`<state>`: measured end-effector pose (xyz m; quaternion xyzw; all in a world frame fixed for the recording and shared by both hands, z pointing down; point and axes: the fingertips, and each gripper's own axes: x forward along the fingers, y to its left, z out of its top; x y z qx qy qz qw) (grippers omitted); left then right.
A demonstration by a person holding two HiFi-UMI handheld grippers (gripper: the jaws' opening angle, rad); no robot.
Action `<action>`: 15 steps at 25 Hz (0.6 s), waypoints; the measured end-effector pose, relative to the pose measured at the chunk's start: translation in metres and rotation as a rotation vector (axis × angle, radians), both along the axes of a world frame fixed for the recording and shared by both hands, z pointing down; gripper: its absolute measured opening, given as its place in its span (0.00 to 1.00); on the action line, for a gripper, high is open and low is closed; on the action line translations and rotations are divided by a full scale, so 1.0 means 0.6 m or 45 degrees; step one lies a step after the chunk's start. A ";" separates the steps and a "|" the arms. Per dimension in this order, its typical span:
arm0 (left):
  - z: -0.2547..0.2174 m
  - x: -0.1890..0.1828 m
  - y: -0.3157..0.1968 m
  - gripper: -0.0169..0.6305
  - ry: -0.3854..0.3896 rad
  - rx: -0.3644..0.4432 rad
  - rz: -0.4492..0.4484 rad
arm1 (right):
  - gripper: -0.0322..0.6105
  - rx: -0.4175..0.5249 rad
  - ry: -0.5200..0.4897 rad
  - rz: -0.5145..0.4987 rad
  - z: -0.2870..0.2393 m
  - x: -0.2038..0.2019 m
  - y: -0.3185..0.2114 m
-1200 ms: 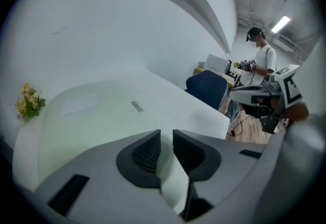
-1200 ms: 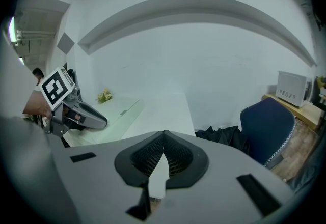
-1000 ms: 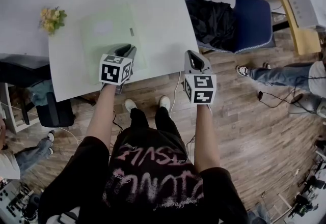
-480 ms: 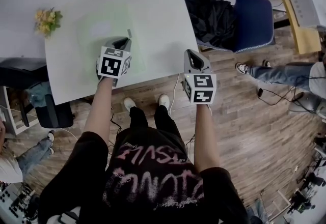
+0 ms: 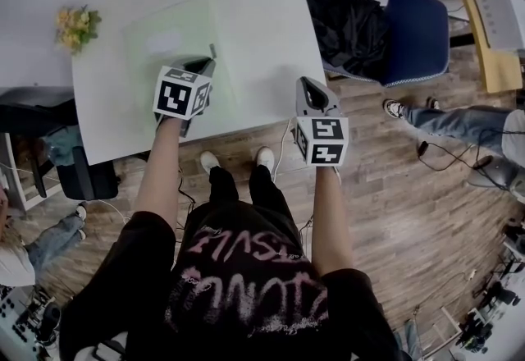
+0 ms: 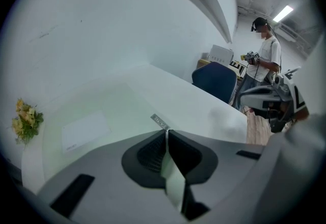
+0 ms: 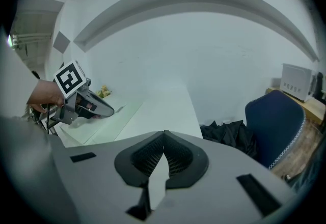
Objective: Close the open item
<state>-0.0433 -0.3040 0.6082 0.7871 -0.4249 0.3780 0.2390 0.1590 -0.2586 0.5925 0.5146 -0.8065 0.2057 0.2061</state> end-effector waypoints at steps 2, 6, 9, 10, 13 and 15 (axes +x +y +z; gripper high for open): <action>0.001 0.000 0.000 0.06 -0.002 0.001 0.002 | 0.07 0.006 0.002 0.001 -0.003 0.002 -0.002; -0.002 0.002 0.000 0.06 0.003 0.003 0.007 | 0.07 0.025 0.000 0.010 -0.013 0.009 -0.004; -0.012 0.007 0.009 0.05 -0.015 0.068 0.031 | 0.07 0.035 0.002 0.003 -0.021 0.006 0.001; -0.016 0.009 0.013 0.04 -0.004 0.088 0.035 | 0.07 0.039 0.003 -0.003 -0.024 0.004 0.002; -0.042 0.010 0.018 0.04 0.095 0.152 -0.019 | 0.07 0.053 0.002 -0.016 -0.034 0.000 0.006; -0.063 0.008 0.020 0.04 0.161 0.199 -0.061 | 0.07 0.059 0.004 -0.023 -0.040 -0.001 0.009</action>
